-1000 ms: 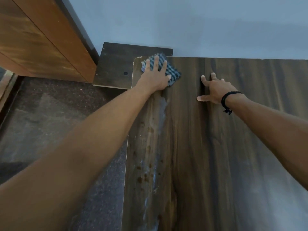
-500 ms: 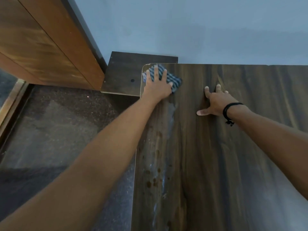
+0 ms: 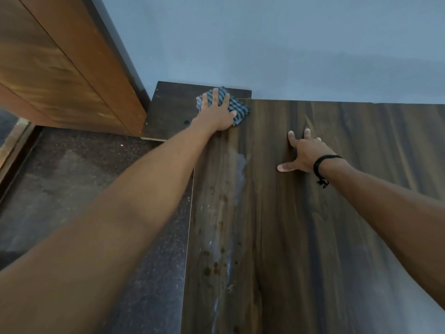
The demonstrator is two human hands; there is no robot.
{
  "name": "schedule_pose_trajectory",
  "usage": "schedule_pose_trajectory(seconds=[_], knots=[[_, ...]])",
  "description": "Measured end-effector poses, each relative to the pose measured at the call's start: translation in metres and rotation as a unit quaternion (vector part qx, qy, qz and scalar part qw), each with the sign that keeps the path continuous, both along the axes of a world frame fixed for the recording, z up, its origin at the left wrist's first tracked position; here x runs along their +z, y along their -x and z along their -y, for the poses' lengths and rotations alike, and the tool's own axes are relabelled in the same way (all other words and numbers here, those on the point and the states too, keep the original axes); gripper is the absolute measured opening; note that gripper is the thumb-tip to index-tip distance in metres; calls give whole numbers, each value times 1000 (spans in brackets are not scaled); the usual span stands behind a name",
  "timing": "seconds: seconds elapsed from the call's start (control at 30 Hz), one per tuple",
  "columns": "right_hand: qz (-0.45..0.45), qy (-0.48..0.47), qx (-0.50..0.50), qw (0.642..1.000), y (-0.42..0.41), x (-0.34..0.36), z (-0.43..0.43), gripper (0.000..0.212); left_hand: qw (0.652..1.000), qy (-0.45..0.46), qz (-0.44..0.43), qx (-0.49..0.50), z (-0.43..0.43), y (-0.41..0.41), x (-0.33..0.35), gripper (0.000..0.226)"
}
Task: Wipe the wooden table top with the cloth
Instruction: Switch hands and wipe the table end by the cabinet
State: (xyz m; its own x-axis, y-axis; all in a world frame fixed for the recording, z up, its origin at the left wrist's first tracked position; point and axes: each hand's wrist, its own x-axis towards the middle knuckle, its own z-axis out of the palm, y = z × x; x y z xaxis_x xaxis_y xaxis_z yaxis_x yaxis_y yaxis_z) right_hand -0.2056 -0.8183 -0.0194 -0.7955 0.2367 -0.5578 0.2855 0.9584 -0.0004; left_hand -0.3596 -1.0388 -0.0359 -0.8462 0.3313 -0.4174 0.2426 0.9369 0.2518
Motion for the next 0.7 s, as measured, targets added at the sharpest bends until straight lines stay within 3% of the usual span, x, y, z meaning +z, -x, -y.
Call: schedule_pose_trajectory(seconds=[0.23,0.47,0.53,0.63,0.7], knots=[[-4,4,14,1000,-1,0,0,121,996,17,-45,-78,26,-126,-30,66],[-11,0,20,1000,-1,2,-1,123,1000,0,13,-29,-11,-55,7,65],[-11,1,19,1000,-3,2,0,123,993,46,-26,-106,-10,-85,1,58],[-17,3,19,1000,-4,1,1,122,955,115,-96,-257,4,-130,-20,48],[-19,2,19,1000,-4,1,2,121,967,105,-81,-218,9,-113,-12,50]])
